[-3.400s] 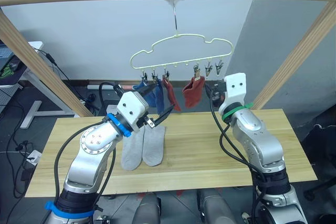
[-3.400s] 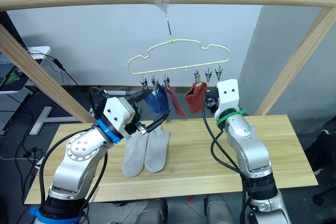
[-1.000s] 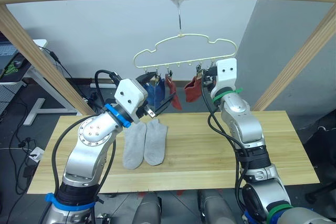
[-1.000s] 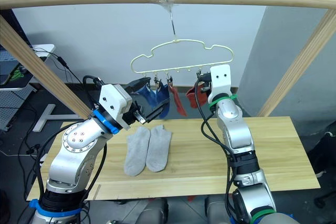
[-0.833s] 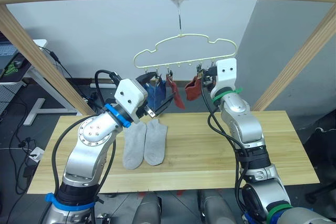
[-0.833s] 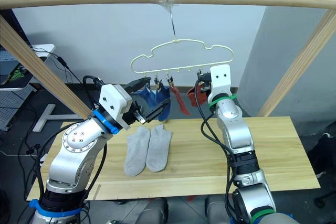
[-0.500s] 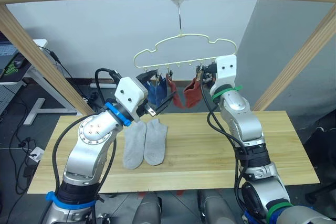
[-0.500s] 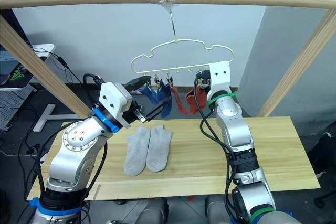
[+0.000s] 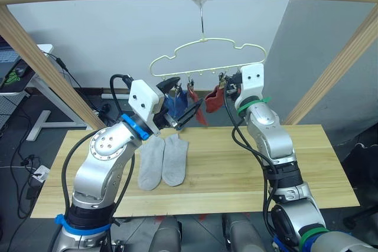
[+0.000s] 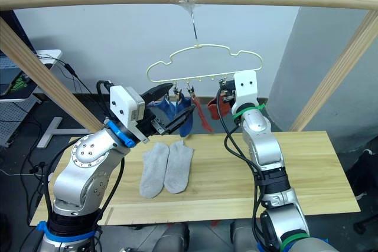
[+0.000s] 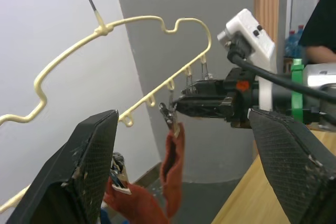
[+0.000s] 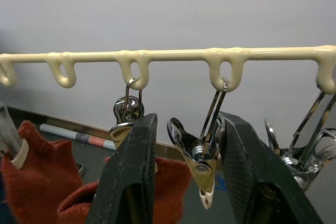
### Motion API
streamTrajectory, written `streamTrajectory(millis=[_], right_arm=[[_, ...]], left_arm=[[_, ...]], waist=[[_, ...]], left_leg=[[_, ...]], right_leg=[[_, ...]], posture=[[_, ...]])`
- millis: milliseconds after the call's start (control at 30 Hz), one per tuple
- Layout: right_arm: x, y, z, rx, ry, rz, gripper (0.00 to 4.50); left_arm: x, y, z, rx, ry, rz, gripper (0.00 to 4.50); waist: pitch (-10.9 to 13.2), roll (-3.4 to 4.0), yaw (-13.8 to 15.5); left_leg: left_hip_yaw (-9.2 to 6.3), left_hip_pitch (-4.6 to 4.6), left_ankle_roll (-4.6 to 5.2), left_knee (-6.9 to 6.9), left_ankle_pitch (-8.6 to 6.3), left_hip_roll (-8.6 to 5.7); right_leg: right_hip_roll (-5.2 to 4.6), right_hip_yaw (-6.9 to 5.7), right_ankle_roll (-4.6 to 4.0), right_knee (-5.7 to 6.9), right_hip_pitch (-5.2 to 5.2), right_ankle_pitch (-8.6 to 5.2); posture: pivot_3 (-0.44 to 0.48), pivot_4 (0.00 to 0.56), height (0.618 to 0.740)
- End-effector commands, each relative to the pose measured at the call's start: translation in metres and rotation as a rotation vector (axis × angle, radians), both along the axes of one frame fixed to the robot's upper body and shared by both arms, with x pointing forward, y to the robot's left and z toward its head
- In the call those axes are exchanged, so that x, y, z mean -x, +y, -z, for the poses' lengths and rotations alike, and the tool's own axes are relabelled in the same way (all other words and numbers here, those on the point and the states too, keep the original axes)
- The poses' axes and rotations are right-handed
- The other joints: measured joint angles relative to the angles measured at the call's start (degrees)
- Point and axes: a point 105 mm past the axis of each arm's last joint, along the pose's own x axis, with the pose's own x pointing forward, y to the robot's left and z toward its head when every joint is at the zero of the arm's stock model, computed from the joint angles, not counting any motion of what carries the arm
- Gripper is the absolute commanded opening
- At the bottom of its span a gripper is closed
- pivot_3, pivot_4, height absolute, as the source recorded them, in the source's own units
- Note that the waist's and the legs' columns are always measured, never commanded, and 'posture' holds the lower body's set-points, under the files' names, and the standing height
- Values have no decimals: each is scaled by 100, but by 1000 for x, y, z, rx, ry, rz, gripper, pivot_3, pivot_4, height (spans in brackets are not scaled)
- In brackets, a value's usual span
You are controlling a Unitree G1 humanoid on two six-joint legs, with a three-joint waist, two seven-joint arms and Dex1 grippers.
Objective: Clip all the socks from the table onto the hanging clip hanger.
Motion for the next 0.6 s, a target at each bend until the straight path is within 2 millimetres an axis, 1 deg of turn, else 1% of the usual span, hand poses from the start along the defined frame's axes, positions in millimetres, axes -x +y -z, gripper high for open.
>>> streamTrajectory(millis=[33,600], right_arm=[[2,5,-21,-7,-77,-15,1735],[0,5,-22,-2,-81,-12,1735]], left_arm=[[8,-1,-13,14,-49,12,4099],[10,-3,-14,21,-44,25,4099]], waist=[[0,0,0],[0,0,2]], left_leg=[[0,0,0,0,0,0],[0,1,0,0,0,0]], right_leg=[[0,0,0,0,0,0],[0,0,-7,0,0,-4]], posture=[[117,212,740],[124,211,740]])
